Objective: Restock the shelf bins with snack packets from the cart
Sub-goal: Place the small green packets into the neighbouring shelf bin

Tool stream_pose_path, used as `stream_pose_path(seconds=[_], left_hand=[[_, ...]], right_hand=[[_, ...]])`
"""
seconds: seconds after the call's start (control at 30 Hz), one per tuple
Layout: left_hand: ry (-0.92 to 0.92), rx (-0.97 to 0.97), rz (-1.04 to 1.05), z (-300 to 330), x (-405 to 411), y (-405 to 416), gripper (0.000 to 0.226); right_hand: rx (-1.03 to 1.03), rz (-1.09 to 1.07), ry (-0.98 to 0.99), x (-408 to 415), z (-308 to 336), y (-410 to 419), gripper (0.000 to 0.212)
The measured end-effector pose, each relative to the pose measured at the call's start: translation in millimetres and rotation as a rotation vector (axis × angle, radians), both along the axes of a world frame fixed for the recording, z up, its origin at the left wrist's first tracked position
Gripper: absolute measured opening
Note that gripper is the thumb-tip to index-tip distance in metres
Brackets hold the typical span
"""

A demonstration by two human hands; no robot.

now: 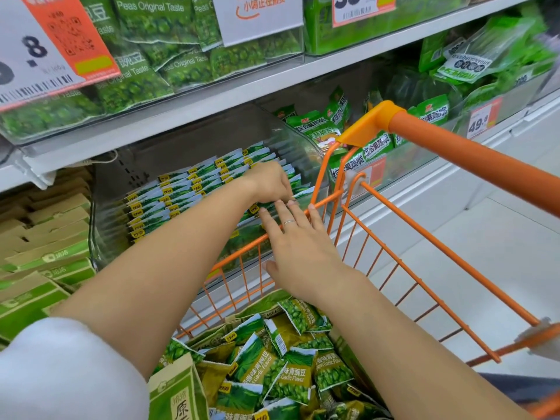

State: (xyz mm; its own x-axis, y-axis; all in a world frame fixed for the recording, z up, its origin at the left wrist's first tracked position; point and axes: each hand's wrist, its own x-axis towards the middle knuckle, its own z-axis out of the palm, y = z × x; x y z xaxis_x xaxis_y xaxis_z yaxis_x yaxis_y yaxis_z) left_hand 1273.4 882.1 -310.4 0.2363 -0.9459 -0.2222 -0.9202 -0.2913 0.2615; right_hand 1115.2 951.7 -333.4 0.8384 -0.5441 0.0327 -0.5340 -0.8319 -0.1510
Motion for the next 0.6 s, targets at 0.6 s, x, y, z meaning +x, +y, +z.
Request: stream_pose_path(seconds=[0.6], left_hand=[[0.311,-0.649,0.144,4.6,-23.7,195.5,0.012]], right_hand=[[0.011,0.125,-0.213,-3.2,25.0,19.8,0.028]])
